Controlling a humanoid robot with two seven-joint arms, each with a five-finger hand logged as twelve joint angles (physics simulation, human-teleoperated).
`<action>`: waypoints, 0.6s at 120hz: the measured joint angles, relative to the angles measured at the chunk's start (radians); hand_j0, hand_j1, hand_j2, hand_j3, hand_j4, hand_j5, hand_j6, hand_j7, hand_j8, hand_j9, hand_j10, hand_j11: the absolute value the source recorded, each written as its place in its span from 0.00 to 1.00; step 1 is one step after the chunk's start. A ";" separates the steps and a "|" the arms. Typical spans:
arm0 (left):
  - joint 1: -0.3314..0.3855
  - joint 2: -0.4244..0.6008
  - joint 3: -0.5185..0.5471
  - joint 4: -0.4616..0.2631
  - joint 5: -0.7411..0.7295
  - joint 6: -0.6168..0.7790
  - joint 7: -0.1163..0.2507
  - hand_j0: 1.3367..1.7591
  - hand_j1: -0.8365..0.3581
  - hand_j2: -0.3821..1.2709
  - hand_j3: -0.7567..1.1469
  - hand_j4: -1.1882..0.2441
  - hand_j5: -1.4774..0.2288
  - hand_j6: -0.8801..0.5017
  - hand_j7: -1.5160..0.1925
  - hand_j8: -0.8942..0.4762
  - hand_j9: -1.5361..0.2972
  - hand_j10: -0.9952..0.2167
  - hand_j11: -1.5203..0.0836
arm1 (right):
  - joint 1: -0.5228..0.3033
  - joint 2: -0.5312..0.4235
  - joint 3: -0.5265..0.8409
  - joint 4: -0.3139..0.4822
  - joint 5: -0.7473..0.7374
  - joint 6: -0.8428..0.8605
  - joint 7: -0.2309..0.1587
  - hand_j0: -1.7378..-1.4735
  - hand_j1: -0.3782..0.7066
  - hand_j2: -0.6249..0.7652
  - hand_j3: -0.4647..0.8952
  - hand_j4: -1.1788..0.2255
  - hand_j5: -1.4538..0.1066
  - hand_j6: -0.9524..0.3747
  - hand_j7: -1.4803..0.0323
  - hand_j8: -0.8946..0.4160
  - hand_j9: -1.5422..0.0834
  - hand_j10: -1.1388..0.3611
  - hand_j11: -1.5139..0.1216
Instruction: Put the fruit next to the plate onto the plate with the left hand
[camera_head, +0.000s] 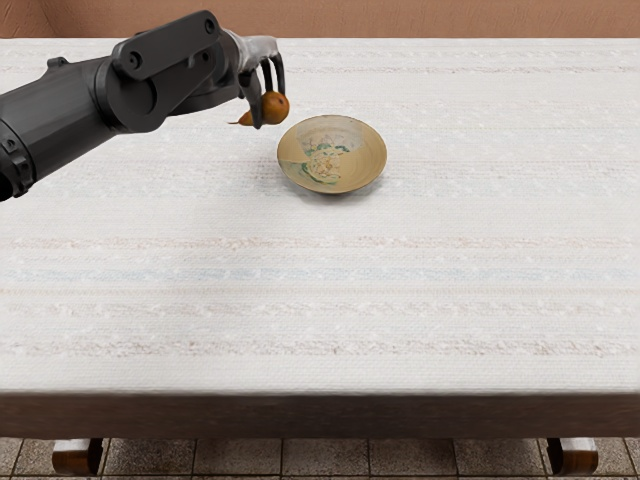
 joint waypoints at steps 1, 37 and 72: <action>0.000 0.000 0.000 0.000 -0.001 0.000 0.000 0.75 0.36 0.63 0.40 0.38 0.25 0.24 0.28 0.11 0.27 0.18 0.30 | 0.000 0.000 0.000 0.000 0.000 0.000 0.000 0.30 0.06 0.44 0.34 0.82 0.90 0.69 0.95 0.66 0.92 0.74 0.90; 0.000 0.000 -0.009 -0.016 -0.031 0.000 -0.003 0.75 0.36 0.64 0.40 0.39 0.25 0.24 0.28 0.11 0.27 0.17 0.30 | 0.001 0.000 0.000 0.000 0.000 0.000 0.001 0.30 0.06 0.44 0.34 0.82 0.90 0.69 0.95 0.66 0.92 0.74 0.90; -0.004 0.000 -0.014 -0.051 -0.087 -0.001 -0.006 0.75 0.34 0.66 0.40 0.40 0.23 0.25 0.26 0.12 0.26 0.16 0.28 | 0.001 0.000 0.000 0.000 0.000 0.000 0.001 0.30 0.06 0.44 0.34 0.82 0.90 0.69 0.95 0.66 0.92 0.74 0.90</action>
